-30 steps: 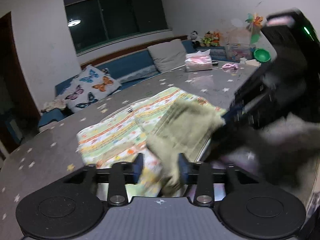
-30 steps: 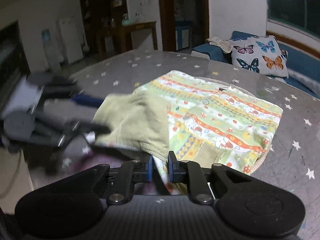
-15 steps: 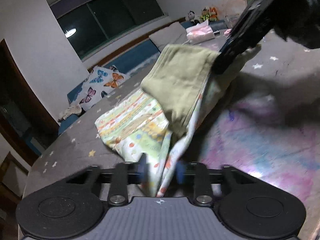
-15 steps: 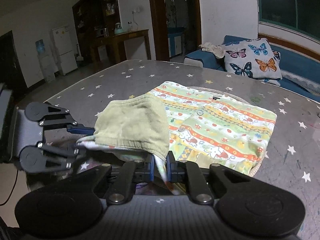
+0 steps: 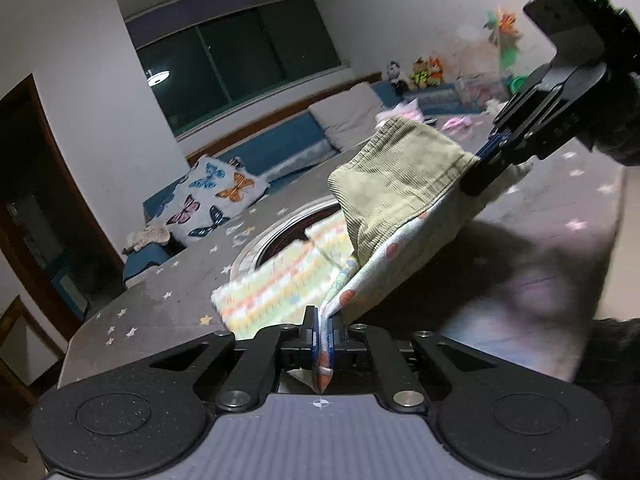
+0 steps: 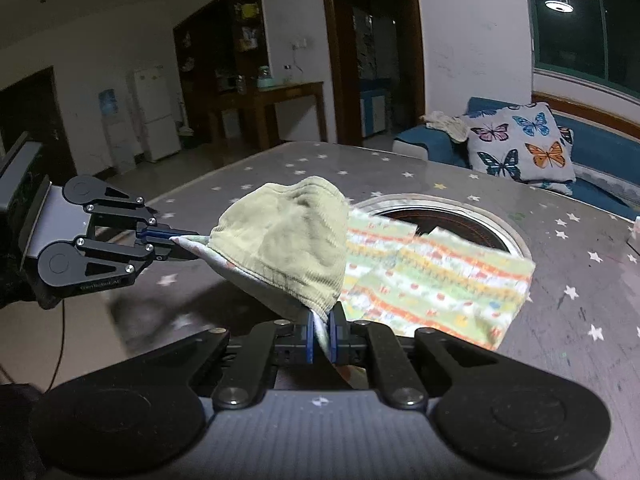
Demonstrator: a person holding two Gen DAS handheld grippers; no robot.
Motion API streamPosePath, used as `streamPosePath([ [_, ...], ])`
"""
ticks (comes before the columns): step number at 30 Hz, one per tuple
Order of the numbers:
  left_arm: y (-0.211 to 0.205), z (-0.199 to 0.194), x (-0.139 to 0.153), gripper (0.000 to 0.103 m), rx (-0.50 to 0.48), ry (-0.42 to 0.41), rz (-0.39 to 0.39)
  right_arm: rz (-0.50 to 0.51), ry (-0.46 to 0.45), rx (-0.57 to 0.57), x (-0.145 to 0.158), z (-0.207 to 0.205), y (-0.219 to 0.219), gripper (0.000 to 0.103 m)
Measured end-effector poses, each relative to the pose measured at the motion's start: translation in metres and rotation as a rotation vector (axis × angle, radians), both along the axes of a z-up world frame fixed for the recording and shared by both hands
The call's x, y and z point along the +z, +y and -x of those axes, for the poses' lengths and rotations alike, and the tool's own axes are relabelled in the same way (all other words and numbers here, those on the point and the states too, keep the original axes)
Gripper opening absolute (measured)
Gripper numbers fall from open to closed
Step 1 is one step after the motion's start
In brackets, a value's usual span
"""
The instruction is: Fold clothes
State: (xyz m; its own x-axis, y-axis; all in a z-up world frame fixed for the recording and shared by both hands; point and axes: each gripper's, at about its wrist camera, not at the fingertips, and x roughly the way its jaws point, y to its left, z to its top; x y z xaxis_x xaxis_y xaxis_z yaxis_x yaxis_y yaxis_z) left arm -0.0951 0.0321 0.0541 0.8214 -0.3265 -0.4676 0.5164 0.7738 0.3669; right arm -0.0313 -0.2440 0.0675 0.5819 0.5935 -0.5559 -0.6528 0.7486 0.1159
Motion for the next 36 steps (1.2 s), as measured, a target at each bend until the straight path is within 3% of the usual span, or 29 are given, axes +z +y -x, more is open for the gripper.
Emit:
streamPosePath([
  [3,-0.002,0.015,0.016,0.005,-0.016,-0.019,0.015,0.0,-0.007,0.004,0.011,0.01,-0.004,0.006],
  [6,-0.003,0.005,0.024,0.005,-0.011,-0.025,0.035,0.007,-0.019,0.002,0.021,0.013,-0.005,0.006],
  [15,-0.001,-0.083,0.018,0.005,0.068,0.019,0.05,0.056,-0.039,-0.028,0.028,-0.071,0.014,0.006],
  [20,0.002,-0.145,0.001,0.005,0.121,0.096,0.045,0.087,0.006,-0.054,0.011,-0.132,0.03,0.006],
  [27,0.003,-0.21,-0.038,0.007,0.212,0.204,0.055,0.118,0.092,-0.138,-0.04,-0.201,0.046,0.007],
  [31,0.008,-0.23,-0.054,0.011,0.276,0.253,0.088,0.121,0.113,-0.206,-0.063,-0.216,0.041,0.016],
  [34,0.006,-0.227,-0.057,0.02,0.302,0.228,0.076,0.116,0.11,-0.262,-0.067,-0.218,0.032,0.016],
  [36,0.007,-0.226,-0.056,0.021,0.322,0.21,0.072,0.127,0.084,-0.291,-0.06,-0.209,0.023,0.017],
])
